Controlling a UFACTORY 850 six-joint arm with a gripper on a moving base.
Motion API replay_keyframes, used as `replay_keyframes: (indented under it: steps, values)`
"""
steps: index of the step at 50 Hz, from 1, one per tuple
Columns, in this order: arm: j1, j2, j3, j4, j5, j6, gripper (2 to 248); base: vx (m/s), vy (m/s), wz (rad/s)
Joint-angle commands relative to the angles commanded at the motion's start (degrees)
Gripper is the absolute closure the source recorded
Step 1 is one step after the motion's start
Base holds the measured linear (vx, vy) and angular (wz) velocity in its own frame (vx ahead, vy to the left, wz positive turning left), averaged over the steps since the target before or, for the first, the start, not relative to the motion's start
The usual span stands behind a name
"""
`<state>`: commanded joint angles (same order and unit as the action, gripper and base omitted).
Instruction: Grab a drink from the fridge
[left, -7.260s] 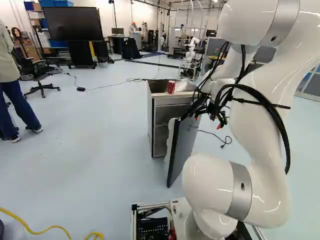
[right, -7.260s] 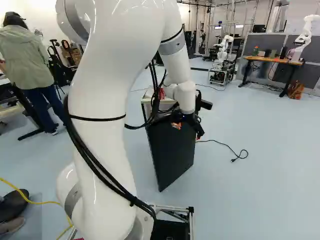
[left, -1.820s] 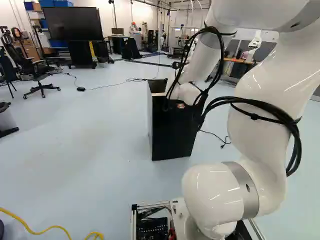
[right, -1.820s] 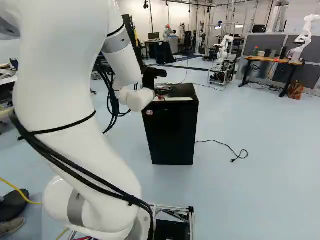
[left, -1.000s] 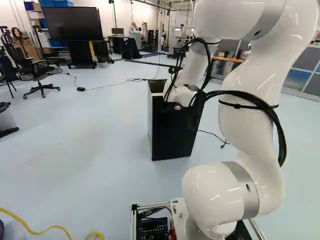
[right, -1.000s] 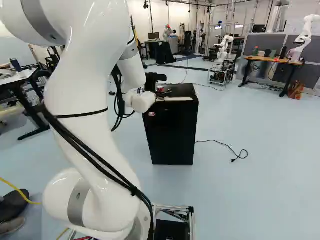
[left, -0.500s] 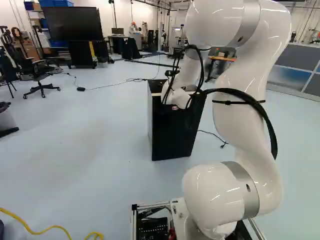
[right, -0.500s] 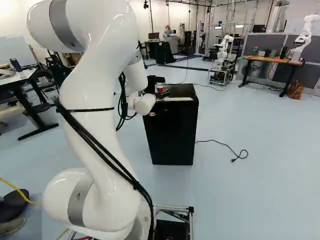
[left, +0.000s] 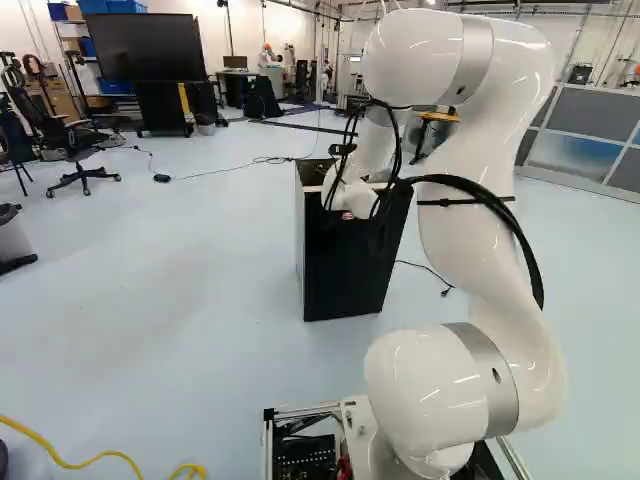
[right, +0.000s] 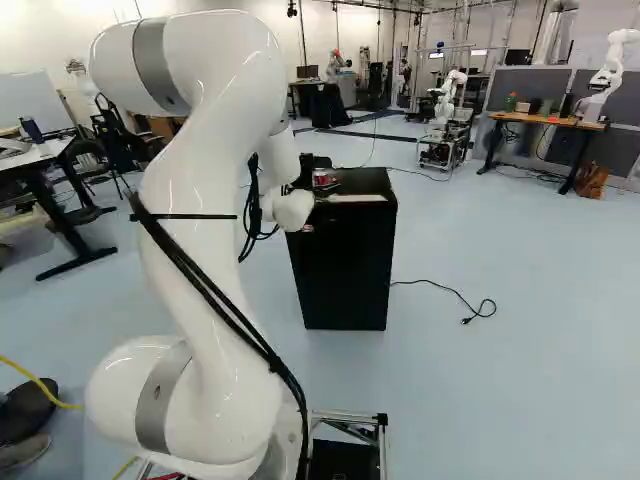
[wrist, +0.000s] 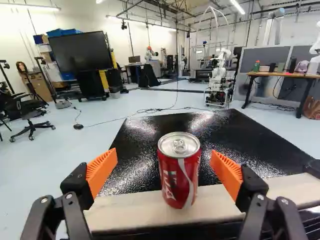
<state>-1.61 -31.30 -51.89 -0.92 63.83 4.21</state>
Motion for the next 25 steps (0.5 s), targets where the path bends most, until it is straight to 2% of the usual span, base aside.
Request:
replay_keyframes:
  steps: [4,5,9,10,15,16,20,21,25]
  values:
    - [-0.04,-0.11,-0.14,0.00,0.00,0.00,3,0.000,0.000,0.000]
    - [-0.05,-0.12,-0.16,0.00,0.00,0.00,31,0.000,0.000,0.000]
    - [-0.06,-0.16,-0.20,0.00,0.00,0.00,31,0.000,0.000,0.000]
    - [-0.06,-0.16,-0.21,0.00,0.00,0.00,70,0.000,0.000,0.000]
    - [-0.06,-0.17,-0.21,0.00,0.00,0.00,70,0.000,0.000,0.000]
    - [-0.06,-0.17,-0.21,0.00,0.00,0.00,108,0.000,0.000,0.000]
    - [-0.06,-0.17,-0.21,0.00,0.00,0.00,108,0.000,0.000,0.000]
    - [-0.06,-0.17,-0.21,0.00,0.00,0.00,145,0.000,0.000,0.000]
    - [-0.06,-0.04,-0.21,0.00,0.00,0.00,145,0.000,0.000,0.000]
